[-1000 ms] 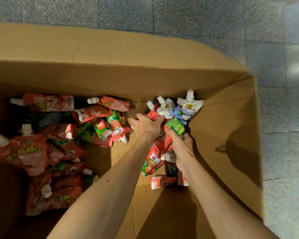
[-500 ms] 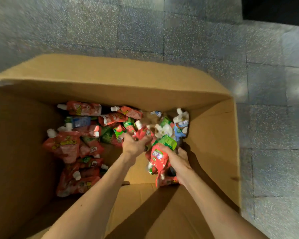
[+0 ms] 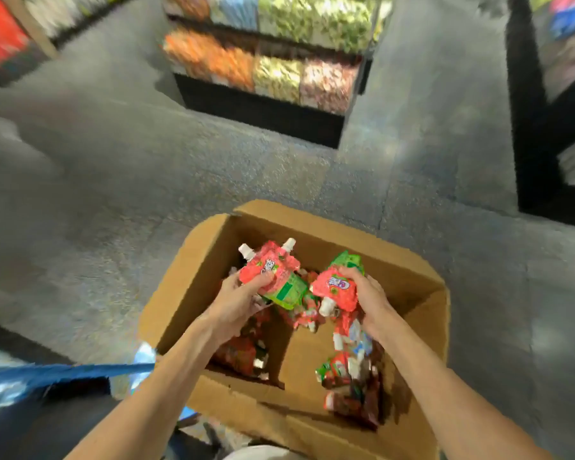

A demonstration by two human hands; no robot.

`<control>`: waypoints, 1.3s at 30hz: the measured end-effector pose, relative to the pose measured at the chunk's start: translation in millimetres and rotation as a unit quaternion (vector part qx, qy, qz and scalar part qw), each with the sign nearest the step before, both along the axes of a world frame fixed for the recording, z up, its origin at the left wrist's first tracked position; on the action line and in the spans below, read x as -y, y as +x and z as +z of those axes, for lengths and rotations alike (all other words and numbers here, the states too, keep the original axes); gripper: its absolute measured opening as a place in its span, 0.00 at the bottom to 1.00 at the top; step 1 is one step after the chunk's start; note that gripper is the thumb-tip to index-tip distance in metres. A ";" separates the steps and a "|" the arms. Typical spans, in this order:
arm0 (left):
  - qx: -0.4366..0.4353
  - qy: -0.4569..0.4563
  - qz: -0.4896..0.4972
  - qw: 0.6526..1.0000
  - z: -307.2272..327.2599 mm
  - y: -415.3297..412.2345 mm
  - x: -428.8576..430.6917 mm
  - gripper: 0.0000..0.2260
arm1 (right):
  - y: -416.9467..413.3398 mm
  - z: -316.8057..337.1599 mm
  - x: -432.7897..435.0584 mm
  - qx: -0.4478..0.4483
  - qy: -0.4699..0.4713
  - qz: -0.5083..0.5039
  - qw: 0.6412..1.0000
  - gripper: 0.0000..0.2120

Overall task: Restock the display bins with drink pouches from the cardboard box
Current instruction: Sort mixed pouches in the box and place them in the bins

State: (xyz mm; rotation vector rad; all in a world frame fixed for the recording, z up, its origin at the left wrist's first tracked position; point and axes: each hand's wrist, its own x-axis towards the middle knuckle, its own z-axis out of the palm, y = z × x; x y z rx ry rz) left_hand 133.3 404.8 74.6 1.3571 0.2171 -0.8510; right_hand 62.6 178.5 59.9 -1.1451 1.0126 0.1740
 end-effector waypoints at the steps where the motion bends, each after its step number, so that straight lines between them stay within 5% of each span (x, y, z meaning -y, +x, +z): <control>1: 0.014 -0.017 0.016 1.000 17.9 -5.2 -7.0 0.11 | 4.3 12.3 -1.8 0.019 -0.010 0.019 1.000 0.20; 4: 0.062 -0.043 0.079 0.994 62.5 -25.8 -24.1 0.07 | 9.1 52.0 -12.1 0.092 -0.029 0.109 0.989 0.20; 7: 0.110 -0.061 0.137 0.982 99.7 -61.2 -34.2 0.17 | 0.0 91.5 -26.1 0.165 -0.001 0.196 0.967 0.21; 10: 0.131 -0.062 0.201 0.969 128.8 -112.5 -45.8 0.16 | -22.7 133.5 -51.1 0.231 0.030 0.273 0.933 0.24; 15: 0.150 -0.077 0.322 0.932 164.8 -216.3 -91.4 0.15 | -73.1 190.8 -123.2 0.288 0.065 0.394 0.870 0.16; 20: 0.161 -0.057 0.442 0.880 201.6 -325.2 -156.4 0.09 | -144.4 227.0 -225.6 0.326 0.123 0.486 0.801 0.28; 25: 0.190 -0.065 0.544 0.814 230.9 -425.4 -217.1 0.25 | -228.5 256.5 -334.1 0.323 0.193 0.567 0.732 0.18; 30: 0.203 -0.052 0.580 0.787 255.8 -511.0 -288.4 0.24 | -305.9 287.6 -431.4 0.325 0.221 0.607 0.691 0.19; 33: 0.214 -0.055 0.583 0.782 266.3 -554.7 -332.3 0.21 | -341.3 298.2 -481.9 0.321 0.219 0.621 0.681 0.10; 39: 0.266 -0.055 0.549 0.791 285.4 -601.6 -383.7 0.19 | -379.2 297.7 -549.3 0.375 0.102 0.633 0.670 0.06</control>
